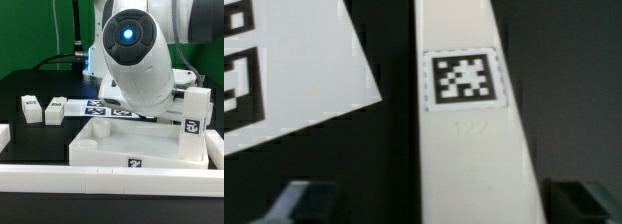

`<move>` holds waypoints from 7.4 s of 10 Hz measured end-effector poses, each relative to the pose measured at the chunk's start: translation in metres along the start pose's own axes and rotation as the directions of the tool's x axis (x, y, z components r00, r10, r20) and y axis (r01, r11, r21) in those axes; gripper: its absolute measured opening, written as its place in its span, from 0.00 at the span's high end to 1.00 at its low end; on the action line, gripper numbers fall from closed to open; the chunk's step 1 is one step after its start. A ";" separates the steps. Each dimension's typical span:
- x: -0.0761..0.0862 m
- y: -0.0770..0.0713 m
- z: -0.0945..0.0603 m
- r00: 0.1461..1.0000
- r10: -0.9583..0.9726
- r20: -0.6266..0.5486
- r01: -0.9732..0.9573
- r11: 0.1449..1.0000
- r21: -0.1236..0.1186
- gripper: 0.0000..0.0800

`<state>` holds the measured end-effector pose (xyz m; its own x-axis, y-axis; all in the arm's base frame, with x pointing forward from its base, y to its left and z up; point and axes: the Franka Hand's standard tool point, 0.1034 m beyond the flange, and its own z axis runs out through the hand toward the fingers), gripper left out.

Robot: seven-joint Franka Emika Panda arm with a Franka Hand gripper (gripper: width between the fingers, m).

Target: Assemble desk

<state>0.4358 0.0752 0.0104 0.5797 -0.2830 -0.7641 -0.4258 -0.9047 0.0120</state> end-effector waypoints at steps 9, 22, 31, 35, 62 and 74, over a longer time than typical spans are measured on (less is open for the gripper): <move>-0.009 0.016 -0.021 0.997 -0.073 -0.001 0.073 0.997 -0.028 0.64; -0.005 0.017 -0.113 0.899 -0.221 -0.378 0.202 0.975 -0.090 0.64; -0.012 0.017 -0.187 0.566 -0.243 -0.788 0.254 0.960 -0.114 0.64; -0.006 0.014 -0.211 0.325 -0.239 -0.915 0.250 0.955 -0.160 0.64; 0.028 0.064 -0.212 0.060 -0.262 -0.963 0.151 0.956 -0.251 0.64; 0.012 0.073 -0.237 0.130 -0.245 -0.961 0.173 0.960 -0.221 0.19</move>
Offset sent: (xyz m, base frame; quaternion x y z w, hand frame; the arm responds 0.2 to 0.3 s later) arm 0.0076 0.0106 -0.0052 0.0060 0.0066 0.0057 0.9999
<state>0.5760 -0.0696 0.1551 0.8468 -0.1213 0.5178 -0.1548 -0.9877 0.0217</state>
